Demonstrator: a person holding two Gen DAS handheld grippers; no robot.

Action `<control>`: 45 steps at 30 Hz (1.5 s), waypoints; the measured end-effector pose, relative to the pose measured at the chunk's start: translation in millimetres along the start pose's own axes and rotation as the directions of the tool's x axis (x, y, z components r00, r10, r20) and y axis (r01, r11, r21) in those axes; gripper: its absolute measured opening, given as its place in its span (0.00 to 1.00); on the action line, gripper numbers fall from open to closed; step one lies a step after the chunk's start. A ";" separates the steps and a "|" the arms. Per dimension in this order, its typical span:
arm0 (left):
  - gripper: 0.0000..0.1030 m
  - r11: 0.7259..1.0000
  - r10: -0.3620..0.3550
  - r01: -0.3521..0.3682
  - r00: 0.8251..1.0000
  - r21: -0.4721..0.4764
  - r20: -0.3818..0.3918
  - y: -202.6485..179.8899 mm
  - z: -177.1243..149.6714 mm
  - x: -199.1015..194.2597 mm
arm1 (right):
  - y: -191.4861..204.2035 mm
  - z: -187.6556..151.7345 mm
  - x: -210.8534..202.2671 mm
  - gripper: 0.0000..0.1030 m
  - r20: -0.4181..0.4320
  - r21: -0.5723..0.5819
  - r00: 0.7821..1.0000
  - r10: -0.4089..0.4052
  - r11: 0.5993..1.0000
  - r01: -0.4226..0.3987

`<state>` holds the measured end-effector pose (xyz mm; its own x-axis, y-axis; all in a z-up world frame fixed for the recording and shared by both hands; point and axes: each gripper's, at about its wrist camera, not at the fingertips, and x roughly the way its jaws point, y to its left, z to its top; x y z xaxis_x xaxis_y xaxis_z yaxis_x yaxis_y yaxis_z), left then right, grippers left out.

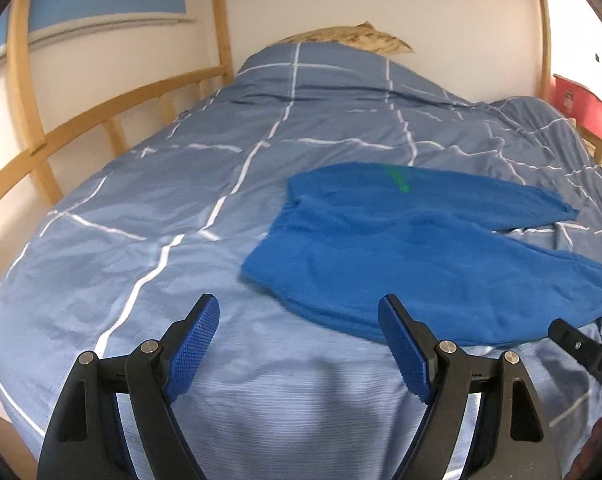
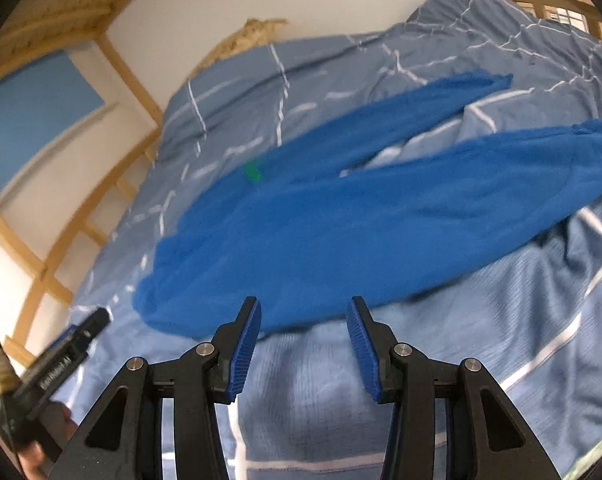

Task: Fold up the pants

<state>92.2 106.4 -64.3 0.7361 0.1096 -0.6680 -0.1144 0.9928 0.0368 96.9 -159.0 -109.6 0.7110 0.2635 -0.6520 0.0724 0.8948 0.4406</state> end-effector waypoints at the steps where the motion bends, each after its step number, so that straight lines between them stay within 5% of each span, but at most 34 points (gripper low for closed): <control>1: 0.78 1.000 -0.006 0.006 1.000 -0.016 -0.008 5.0 -0.3 3.0 | 1.0 -1.6 3.4 0.44 -0.008 0.002 1.000 -0.002 1.000 0.002; 10: 0.67 0.995 -0.083 0.078 0.993 -0.060 -0.083 10.9 0.7 38.4 | -0.6 -9.5 17.9 0.44 -0.021 0.058 0.999 -0.027 0.998 0.028; 22: 0.54 0.991 -0.107 0.090 0.979 -0.103 -0.174 10.0 -1.8 82.3 | -4.7 -7.6 36.0 0.43 -0.038 0.085 0.998 -0.048 0.995 0.051; 26: 0.40 0.985 -0.143 0.121 0.972 -0.125 -0.186 10.7 -1.0 93.1 | -5.8 -4.4 41.5 0.43 -0.038 0.084 0.998 -0.056 0.995 0.059; 29: 0.22 0.983 -0.137 0.108 0.971 -0.150 -0.195 12.1 -2.0 99.0 | -3.7 -0.9 45.7 0.28 -0.041 0.044 0.995 -0.090 0.995 0.092; 33: 0.17 0.983 -0.134 0.112 0.979 -0.144 -0.155 8.4 -0.7 85.4 | -4.6 3.1 43.5 0.14 -0.037 0.007 0.996 -0.079 0.997 0.079; 45: 0.17 0.967 -0.138 0.108 0.984 -0.230 -0.117 -2.9 50.5 53.1 | 12.7 69.6 3.3 0.10 0.127 -0.059 0.992 -0.007 0.998 0.014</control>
<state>165.3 111.8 -62.3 0.6620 -0.0350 -0.7487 -0.1846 0.9605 -0.2081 148.9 -171.9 -63.2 0.7938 0.2095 -0.5710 0.0412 0.9181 0.3941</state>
